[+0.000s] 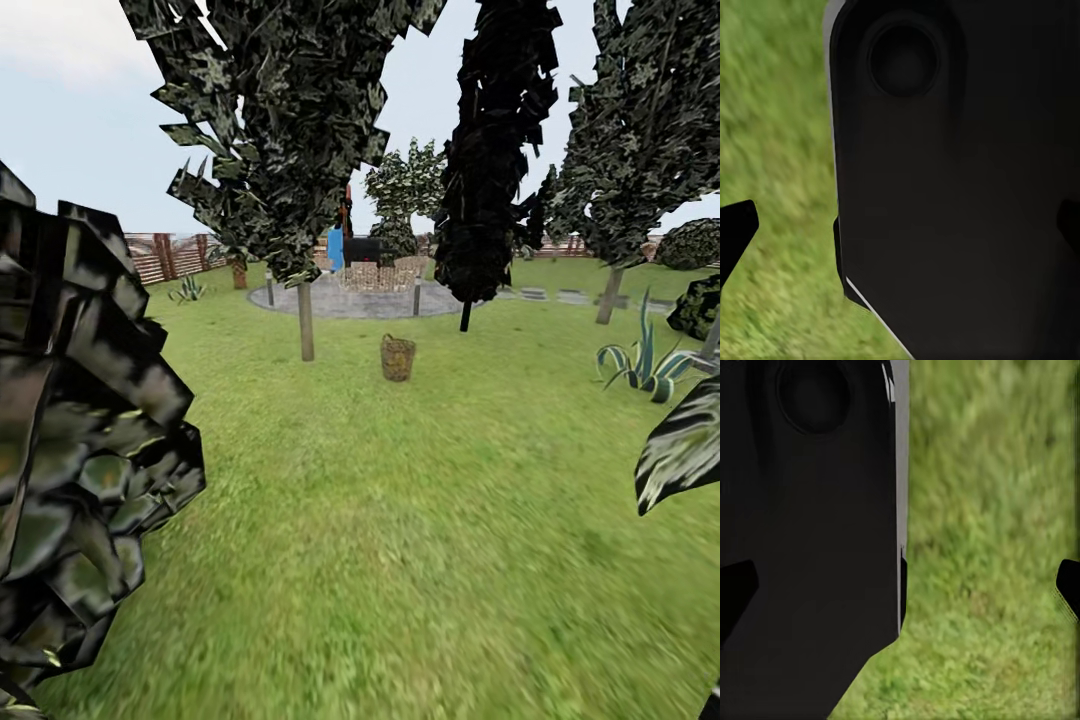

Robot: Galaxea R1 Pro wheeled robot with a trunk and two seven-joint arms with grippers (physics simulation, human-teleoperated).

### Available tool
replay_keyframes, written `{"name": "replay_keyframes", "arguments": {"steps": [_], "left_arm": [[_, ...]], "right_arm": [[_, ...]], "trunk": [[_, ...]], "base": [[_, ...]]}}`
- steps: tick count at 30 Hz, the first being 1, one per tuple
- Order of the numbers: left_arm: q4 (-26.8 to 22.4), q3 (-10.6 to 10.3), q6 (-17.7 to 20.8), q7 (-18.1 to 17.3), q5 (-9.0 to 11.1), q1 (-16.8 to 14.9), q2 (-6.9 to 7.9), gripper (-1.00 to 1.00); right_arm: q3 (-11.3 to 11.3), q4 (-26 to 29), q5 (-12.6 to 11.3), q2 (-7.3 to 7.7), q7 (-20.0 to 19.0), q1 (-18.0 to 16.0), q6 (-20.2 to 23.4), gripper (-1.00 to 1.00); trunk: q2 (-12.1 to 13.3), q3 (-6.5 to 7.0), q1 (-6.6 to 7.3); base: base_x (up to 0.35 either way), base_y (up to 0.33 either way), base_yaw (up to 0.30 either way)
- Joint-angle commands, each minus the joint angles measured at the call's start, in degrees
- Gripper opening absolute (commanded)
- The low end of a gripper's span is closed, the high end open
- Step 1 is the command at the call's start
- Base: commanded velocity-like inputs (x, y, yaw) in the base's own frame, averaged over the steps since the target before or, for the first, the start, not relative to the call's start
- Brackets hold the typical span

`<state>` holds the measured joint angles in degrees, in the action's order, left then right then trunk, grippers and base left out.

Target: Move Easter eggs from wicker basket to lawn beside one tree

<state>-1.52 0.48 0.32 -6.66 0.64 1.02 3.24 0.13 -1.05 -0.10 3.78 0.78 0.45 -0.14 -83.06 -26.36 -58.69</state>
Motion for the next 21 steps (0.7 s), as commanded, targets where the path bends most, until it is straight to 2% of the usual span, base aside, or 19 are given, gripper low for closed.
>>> {"name": "replay_keyframes", "arguments": {"steps": [1,13,21], "left_arm": [[-0.1,0.0,0.0,-0.2,0.1,0.0,0.02,1.00],[-0.1,0.0,0.1,-0.2,0.1,0.0,0.02,1.00],[-0.1,0.0,0.1,-0.4,0.0,0.0,0.10,1.00]], "right_arm": [[0.0,0.0,0.0,0.00,0.1,0.0,0.0,1.00],[0.0,0.0,0.0,0.00,0.1,0.0,0.0,1.00],[0.0,0.0,-0.1,0.00,0.1,0.0,0.0,1.00]], "trunk": [[0.0,-0.03,-0.03],[0.0,-0.03,-0.03],[0.0,-0.03,-0.03]], "base": [[0.306,-0.076,0.000],[0.307,-0.041,0.003],[0.306,0.155,0.208]]}}
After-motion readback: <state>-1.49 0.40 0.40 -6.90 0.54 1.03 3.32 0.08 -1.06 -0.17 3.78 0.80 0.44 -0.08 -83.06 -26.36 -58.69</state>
